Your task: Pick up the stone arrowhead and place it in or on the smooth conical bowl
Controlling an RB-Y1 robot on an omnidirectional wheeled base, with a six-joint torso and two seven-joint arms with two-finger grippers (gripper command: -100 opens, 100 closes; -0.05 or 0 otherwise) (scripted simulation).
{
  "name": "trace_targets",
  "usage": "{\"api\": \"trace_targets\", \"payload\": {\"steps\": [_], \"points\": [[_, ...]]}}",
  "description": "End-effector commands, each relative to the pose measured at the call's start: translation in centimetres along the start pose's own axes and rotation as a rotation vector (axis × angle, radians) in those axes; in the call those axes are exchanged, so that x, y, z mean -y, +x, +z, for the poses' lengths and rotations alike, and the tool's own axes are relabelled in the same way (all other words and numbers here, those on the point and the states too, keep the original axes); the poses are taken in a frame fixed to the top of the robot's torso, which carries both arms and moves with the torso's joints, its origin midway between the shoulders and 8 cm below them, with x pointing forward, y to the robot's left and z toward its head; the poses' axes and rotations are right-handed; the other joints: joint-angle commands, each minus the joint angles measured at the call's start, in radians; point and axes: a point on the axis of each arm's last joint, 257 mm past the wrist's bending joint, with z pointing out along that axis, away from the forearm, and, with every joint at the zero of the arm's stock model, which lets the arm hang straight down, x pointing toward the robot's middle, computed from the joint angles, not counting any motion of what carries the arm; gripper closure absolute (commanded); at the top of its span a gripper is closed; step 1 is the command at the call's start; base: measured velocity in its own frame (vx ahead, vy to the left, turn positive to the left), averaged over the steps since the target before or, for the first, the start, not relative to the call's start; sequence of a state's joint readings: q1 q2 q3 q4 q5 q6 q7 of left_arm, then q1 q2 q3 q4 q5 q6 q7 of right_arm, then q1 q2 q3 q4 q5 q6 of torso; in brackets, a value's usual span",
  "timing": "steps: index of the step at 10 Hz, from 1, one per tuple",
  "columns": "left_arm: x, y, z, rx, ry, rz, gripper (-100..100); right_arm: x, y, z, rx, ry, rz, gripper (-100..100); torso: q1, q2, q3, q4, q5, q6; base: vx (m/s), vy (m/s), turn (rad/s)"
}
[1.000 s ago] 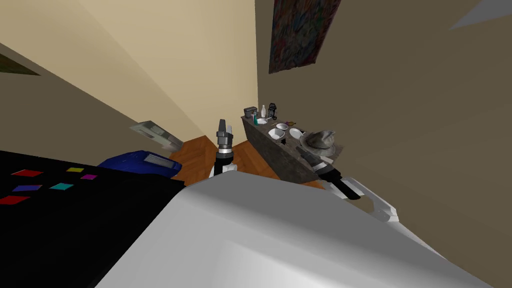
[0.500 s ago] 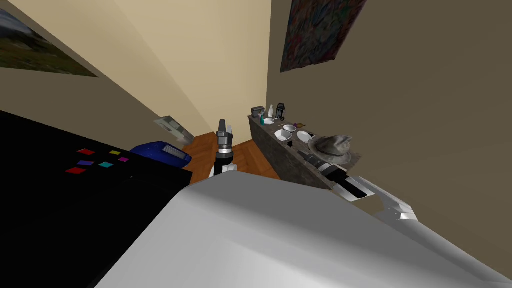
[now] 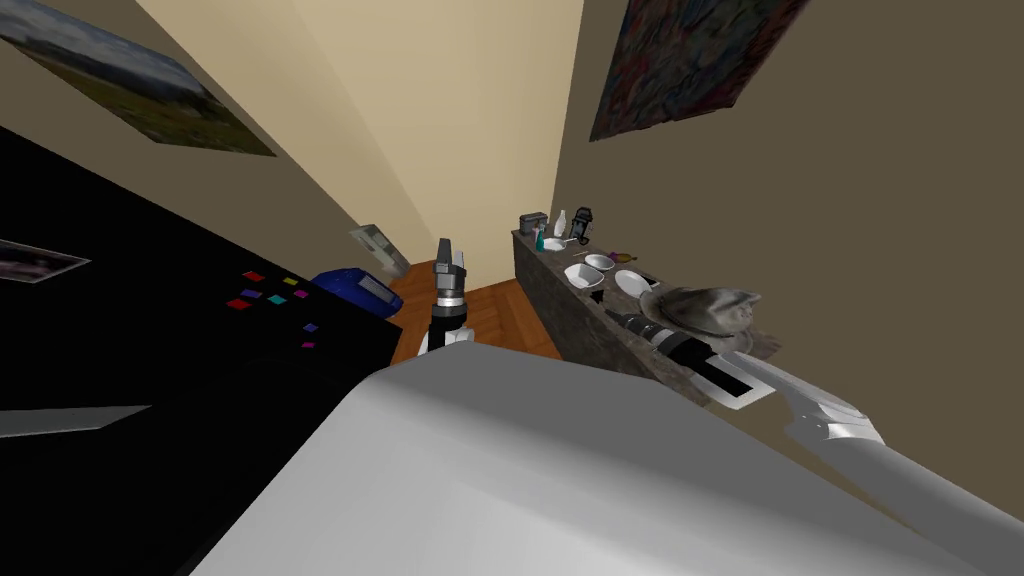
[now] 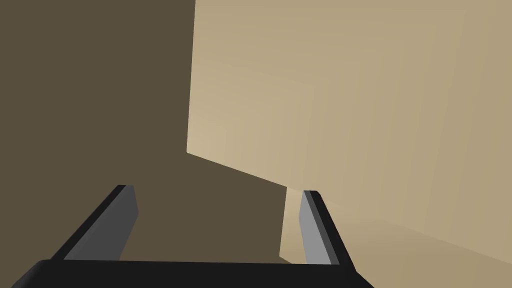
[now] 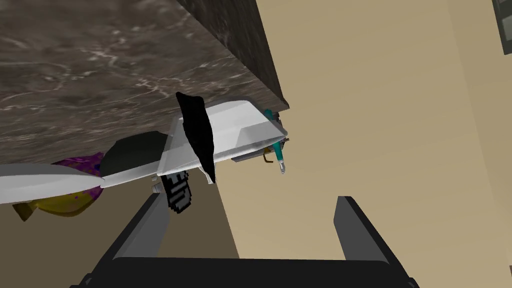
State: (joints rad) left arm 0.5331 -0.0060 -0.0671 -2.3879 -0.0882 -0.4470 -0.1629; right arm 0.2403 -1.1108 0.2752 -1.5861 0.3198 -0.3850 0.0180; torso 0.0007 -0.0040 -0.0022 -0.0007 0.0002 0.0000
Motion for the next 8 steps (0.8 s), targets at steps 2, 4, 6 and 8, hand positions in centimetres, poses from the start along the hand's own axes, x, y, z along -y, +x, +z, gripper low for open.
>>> {"api": "trace_targets", "payload": {"steps": [2,4,6,8], "points": [[0.0,0.0,0.0,0.0,0.0,0.0,0,4.2,0.8,-1.3,-0.078,0.079,-0.094,-100,0.001,-0.001,0.0,0.0,0.0,0.0,0.051,0.019,0.316],[0.0,0.0,0.0,0.0,0.0,0.0,0,5.8,1.0,-1.9,-0.104,0.11,-0.125,-100,0.0,0.0,0.0,0.0,0.0,0.001,0.037,0.007,0.138],[0.0,0.0,0.0,0.0,0.0,0.0,0,8.2,1.2,-3.0,-0.146,0.155,-0.177,-100,0.001,0.0,0.0,0.0,0.0,0.0,0.04,0.015,0.27],[0.0,0.0,0.0,0.0,0.0,0.0,0,9.9,1.2,-3.8,-0.177,0.187,-0.214,-100,0.001,0.0,0.0,0.0,0.0,0.001,0.042,0.011,0.195]]}}
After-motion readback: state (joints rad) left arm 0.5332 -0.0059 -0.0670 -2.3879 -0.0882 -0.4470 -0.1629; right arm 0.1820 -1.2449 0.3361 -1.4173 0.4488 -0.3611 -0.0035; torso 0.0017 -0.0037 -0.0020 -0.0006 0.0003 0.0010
